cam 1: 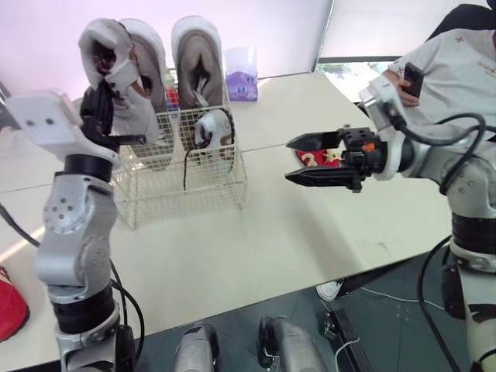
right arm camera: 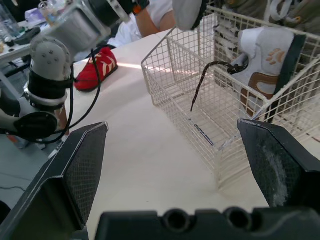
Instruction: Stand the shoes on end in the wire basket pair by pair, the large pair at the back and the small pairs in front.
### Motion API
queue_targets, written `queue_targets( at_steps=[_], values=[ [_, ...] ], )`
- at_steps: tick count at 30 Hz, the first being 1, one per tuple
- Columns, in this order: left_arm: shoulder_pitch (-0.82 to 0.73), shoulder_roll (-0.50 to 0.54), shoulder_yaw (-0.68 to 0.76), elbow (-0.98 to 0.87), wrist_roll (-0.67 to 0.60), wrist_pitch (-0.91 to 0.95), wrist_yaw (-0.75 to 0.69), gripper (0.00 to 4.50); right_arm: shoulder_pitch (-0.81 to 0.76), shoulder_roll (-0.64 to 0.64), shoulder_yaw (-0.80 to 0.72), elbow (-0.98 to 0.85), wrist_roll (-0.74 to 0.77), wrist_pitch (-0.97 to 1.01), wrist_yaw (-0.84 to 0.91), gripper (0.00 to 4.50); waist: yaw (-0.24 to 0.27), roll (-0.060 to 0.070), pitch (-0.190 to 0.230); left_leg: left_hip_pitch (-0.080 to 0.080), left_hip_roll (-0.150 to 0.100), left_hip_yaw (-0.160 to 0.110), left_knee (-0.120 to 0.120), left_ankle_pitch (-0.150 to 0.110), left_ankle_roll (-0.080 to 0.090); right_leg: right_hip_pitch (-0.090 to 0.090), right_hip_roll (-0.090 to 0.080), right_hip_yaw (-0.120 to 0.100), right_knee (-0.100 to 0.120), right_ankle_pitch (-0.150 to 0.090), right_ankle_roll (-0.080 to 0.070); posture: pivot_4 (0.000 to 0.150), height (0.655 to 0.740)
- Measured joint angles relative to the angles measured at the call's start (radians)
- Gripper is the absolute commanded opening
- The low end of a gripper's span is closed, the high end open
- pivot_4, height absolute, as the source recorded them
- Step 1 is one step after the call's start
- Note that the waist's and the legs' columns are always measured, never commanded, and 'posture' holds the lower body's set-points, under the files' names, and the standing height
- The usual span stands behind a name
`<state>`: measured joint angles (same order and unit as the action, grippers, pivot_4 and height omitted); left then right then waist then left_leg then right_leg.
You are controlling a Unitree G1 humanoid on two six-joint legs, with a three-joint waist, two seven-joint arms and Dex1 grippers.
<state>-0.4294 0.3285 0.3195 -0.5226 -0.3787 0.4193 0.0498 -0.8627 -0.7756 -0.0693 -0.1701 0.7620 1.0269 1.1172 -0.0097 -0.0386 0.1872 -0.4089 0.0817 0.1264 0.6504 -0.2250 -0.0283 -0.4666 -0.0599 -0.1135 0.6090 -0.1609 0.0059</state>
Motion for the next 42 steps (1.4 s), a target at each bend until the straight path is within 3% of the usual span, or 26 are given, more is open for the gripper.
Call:
queue_targets(
  at_steps=[9, 18, 23, 26, 30, 36, 39, 42],
  values=[
    [0.084, -0.061, -0.047, 0.191, 0.172, -0.254, -0.003, 0.03, 0.008, 0.042, -0.040, -0.045, 0.050, 0.015, -0.116, 4.50, 0.002, 0.002, -0.001, -0.001, 0.001, -0.012, -0.001, 0.000, 0.000, 0.005, 0.003, -0.005, -0.011, 0.000, 0.000, 0.150, 0.7400],
    [0.099, -0.063, -0.065, 0.206, 0.197, -0.248, -0.010, 0.03, 0.008, 0.053, -0.034, -0.039, 0.057, -0.015, -0.134, 4.50, 0.012, 0.002, -0.001, -0.017, -0.002, -0.017, -0.002, 0.001, 0.004, -0.004, 0.002, -0.008, -0.012, 0.004, 0.005, 0.150, 0.7400],
    [0.105, -0.052, -0.064, 0.197, 0.206, -0.224, -0.015, 0.03, 0.008, 0.058, -0.034, -0.030, 0.056, -0.037, -0.137, 4.50, 0.024, 0.002, -0.001, -0.017, -0.002, -0.016, -0.001, 0.001, 0.005, -0.004, 0.003, -0.009, -0.011, 0.004, 0.004, 0.150, 0.7400],
    [0.141, -0.053, -0.071, 0.166, 0.208, -0.194, -0.029, 1.15, 0.009, 0.058, -0.033, -0.024, 0.056, -0.046, -0.136, 4.50, 0.023, 0.002, -0.001, -0.016, -0.002, -0.018, 0.000, 0.001, 0.004, -0.004, 0.002, -0.009, -0.012, 0.003, 0.002, 0.150, 0.7400],
    [0.187, -0.067, -0.073, 0.124, 0.185, -0.134, -0.044, 3.09, 0.022, 0.062, -0.019, -0.022, 0.047, -0.062, -0.134, 4.50, 0.023, 0.002, -0.001, -0.017, -0.002, -0.018, 0.000, 0.001, 0.004, -0.004, 0.002, -0.009, -0.012, 0.002, 0.001, 0.150, 0.7400],
    [0.292, -0.067, -0.034, -0.096, 0.058, 0.070, -0.050, 3.09, 0.035, 0.103, -0.017, -0.018, 0.043, -0.089, -0.165, 4.50, 0.022, 0.002, -0.001, -0.017, -0.002, -0.019, -0.001, 0.001, 0.004, -0.004, 0.003, -0.009, -0.012, 0.004, 0.004, 0.150, 0.7400],
    [0.381, -0.036, 0.063, -0.243, -0.084, 0.213, -0.053, 3.09, 0.089, 0.134, -0.017, -0.013, -0.003, -0.145, -0.221, 4.50, 0.020, 0.003, -0.001, -0.016, -0.001, -0.019, -0.001, 0.001, 0.004, -0.004, 0.003, -0.009, -0.012, 0.003, 0.004, 0.150, 0.7400],
    [0.428, 0.042, 0.187, -0.348, -0.269, 0.317, -0.062, 3.92, 0.134, 0.183, -0.023, 0.030, -0.077, -0.248, -0.293, 4.50, 0.022, 0.003, -0.001, -0.016, -0.001, -0.021, 0.001, 0.000, 0.004, -0.004, 0.004, -0.010, -0.012, 0.002, 0.000, 0.150, 0.7400]
  ],
)
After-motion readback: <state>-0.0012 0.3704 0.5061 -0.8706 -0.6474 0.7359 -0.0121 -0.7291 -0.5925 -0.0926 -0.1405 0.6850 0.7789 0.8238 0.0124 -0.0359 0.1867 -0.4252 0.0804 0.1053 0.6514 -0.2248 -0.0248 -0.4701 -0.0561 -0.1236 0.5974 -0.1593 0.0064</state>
